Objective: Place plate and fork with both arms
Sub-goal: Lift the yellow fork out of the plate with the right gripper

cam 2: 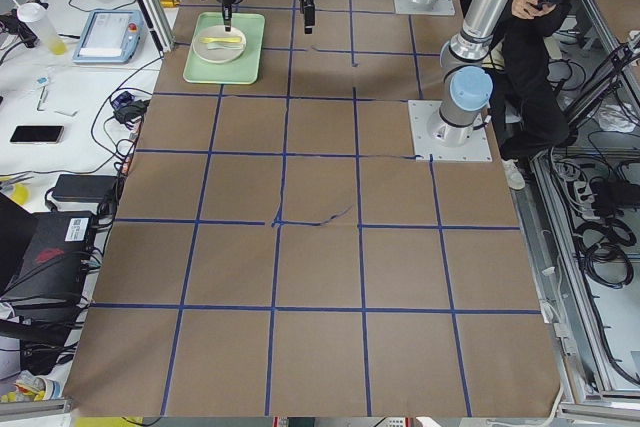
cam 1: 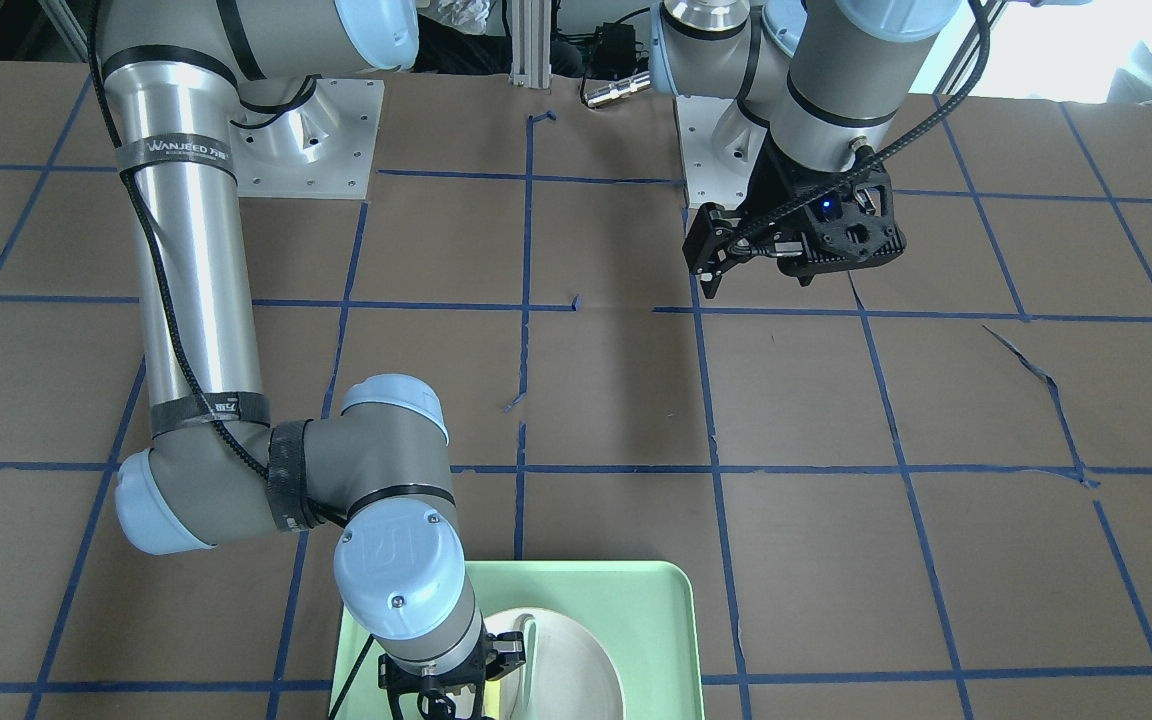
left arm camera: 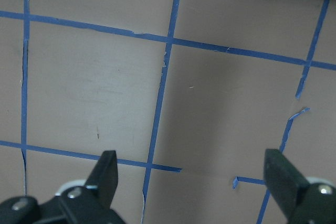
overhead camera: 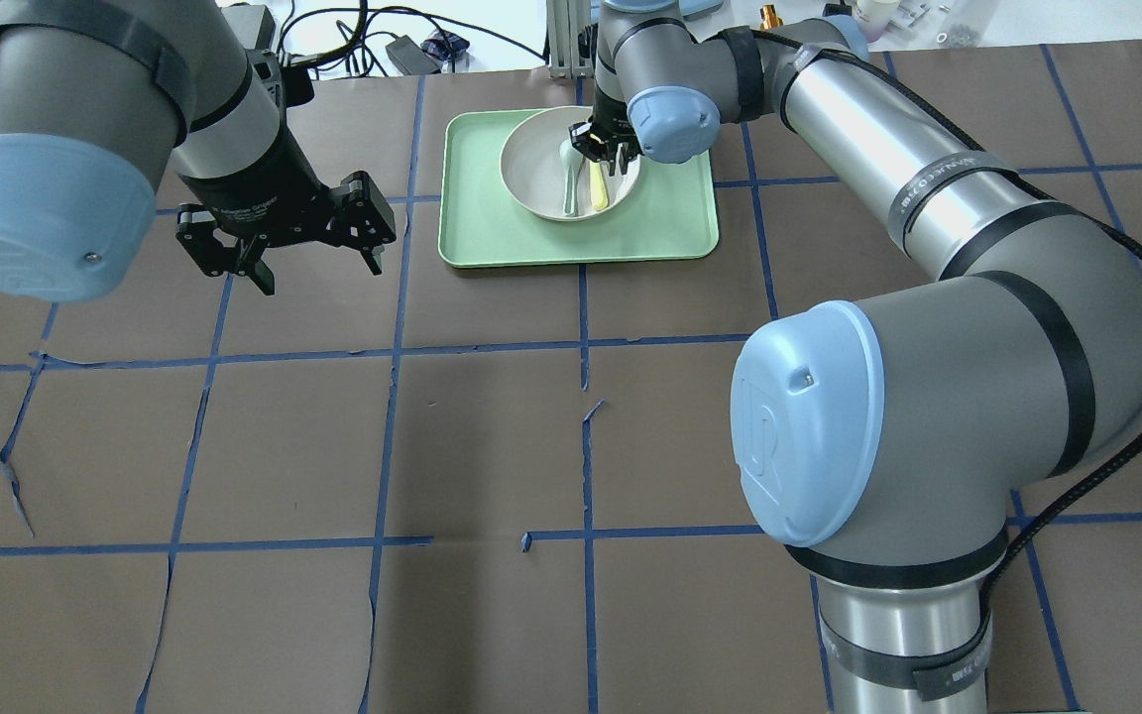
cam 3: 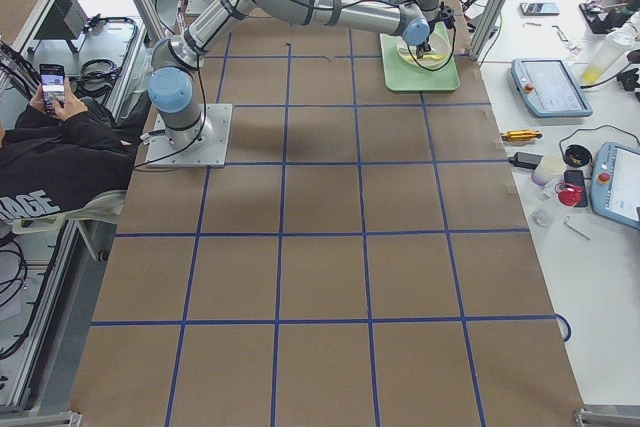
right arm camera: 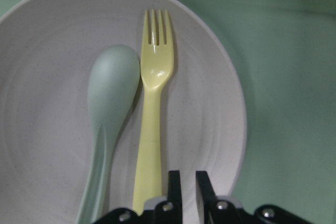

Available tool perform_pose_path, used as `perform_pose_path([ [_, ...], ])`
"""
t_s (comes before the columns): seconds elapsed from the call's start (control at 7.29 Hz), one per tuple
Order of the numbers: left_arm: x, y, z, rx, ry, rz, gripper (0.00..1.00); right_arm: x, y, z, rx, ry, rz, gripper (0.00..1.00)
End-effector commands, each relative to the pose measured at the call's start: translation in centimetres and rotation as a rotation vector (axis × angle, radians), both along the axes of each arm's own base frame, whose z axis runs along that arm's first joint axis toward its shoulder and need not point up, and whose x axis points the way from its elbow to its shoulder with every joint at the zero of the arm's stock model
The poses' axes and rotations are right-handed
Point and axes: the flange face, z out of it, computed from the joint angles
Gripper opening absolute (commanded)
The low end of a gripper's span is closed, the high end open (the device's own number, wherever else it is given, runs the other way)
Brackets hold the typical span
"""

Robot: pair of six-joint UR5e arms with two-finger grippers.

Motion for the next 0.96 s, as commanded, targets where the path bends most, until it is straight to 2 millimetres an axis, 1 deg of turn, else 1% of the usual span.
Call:
perform_pose_path([
  [0.0,0.0,0.0,0.0,0.001,0.000,0.000,1.00,0.2,-0.1,-0.6,0.001,-0.023,-0.001,0.24],
  [0.14,0.0,0.0,0.0,0.001,0.000,0.000,1.00,0.7,-0.3,-1.9,0.002,-0.060,-0.003,0.24],
  [0.41,0.0,0.0,-0.1,0.002,0.000,0.000,1.00,0.7,-0.3,-1.9,0.002,-0.059,-0.003,0.33],
  [0.55,0.0,0.0,-0.2,0.004,0.000,0.000,1.00,0.7,-0.3,-1.9,0.002,-0.062,-0.004,0.47],
  [0.82,0.0,0.0,-0.1,0.002,0.000,0.000,1.00,0.8,-0.3,-1.9,0.004,-0.069,-0.003,0.53],
])
